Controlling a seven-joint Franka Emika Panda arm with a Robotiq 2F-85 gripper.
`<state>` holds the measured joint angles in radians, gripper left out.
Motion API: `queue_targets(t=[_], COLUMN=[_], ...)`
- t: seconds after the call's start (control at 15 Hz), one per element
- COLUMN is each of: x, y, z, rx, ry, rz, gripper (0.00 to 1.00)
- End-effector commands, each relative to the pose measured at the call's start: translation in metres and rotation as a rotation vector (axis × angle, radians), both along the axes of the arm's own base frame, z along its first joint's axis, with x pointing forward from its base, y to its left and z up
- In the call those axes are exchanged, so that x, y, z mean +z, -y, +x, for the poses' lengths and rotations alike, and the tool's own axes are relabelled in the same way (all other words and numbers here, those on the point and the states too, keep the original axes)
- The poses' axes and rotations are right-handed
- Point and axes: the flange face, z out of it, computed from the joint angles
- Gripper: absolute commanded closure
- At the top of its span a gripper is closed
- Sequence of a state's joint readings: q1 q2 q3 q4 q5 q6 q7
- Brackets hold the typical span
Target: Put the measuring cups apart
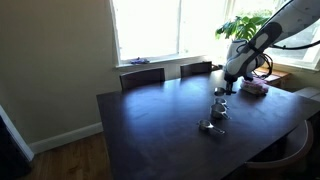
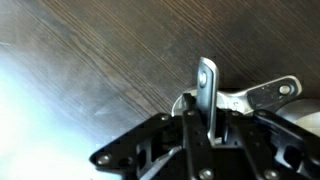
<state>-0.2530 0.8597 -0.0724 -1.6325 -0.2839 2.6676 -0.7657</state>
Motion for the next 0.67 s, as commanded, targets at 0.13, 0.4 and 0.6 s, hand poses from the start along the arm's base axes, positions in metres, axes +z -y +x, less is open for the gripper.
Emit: queue_targets(t=[0.13, 0.4, 0.6], x=[0.027, 0.028, 0.027], y=[-0.052, -0.098, -0.127], z=[-0.038, -0.051, -0.068], rx=[0.064, 0.096, 0.134], ry=[0.022, 0.068, 0.138], rz=[0.037, 0.073, 0.091], gripper=[0.99, 0.99, 0.99])
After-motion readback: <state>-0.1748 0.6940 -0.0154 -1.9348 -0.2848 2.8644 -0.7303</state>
